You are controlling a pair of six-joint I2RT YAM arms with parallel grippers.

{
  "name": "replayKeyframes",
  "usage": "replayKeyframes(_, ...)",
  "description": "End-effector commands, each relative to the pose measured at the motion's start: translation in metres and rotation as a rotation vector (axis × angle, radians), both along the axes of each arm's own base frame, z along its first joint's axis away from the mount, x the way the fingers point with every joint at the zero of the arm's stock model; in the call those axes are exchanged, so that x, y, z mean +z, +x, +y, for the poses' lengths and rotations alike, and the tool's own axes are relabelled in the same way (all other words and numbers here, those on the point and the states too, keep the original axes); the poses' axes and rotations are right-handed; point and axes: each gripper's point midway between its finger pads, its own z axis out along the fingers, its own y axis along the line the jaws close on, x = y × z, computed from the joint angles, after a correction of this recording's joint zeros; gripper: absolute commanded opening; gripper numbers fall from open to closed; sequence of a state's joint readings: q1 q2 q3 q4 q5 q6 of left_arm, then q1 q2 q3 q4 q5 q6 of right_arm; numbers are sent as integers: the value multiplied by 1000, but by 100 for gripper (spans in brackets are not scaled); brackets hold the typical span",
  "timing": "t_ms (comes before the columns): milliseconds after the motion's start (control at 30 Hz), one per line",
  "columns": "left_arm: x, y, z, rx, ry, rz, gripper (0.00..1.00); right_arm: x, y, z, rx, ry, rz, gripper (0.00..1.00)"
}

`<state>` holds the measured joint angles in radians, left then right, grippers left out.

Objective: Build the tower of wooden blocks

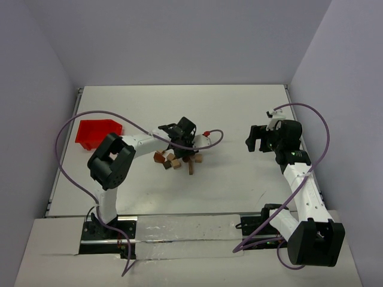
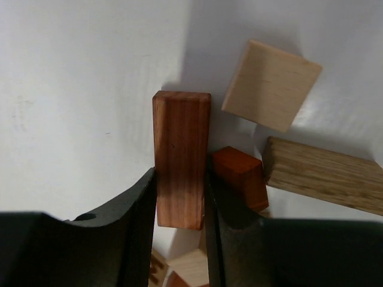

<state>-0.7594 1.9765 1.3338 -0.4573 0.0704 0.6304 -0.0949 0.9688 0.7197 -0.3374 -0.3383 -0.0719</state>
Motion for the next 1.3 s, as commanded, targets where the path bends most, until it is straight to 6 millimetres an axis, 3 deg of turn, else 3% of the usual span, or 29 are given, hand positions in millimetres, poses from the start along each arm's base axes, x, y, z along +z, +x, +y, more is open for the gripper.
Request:
replayKeyframes(0, -6, -39, -11, 6, -37, 93, 0, 24, 8, -2, 1, -4, -65, 100)
replayKeyframes(300, 1, -94, -20, 1, -54, 200, 0, 25, 7, -1, 3, -3, -66, 100)
replayKeyframes(400, 6, -97, -20, 15, -55, 207, 0, 25, 7, -1, 5, -2, -66, 100)
replayKeyframes(567, 34, -66, -21, 61, -70, 136, 0, 24, 7, -1, 6, -1, -64, 100)
replayKeyframes(700, 67, -26, -22, 75, -99, 96, 0, 25, 7, -1, 7, -2, -67, 100)
replayKeyframes(800, 78, 19, 0, 118, -95, 35, 0, 24, 7, 0, 10, -1, -64, 100)
replayKeyframes(1000, 64, 73, 49, 196, -33, -11, 0, 25, 7, -1, 4, -4, -67, 100)
replayKeyframes(1133, 49, 87, 87, 315, 0, -5, 0, 26, 7, -2, 4, -6, -68, 100)
replayKeyframes(1267, 39, 82, 112, 455, -6, 19, 0, 26, 7, -1, 8, -2, -71, 100)
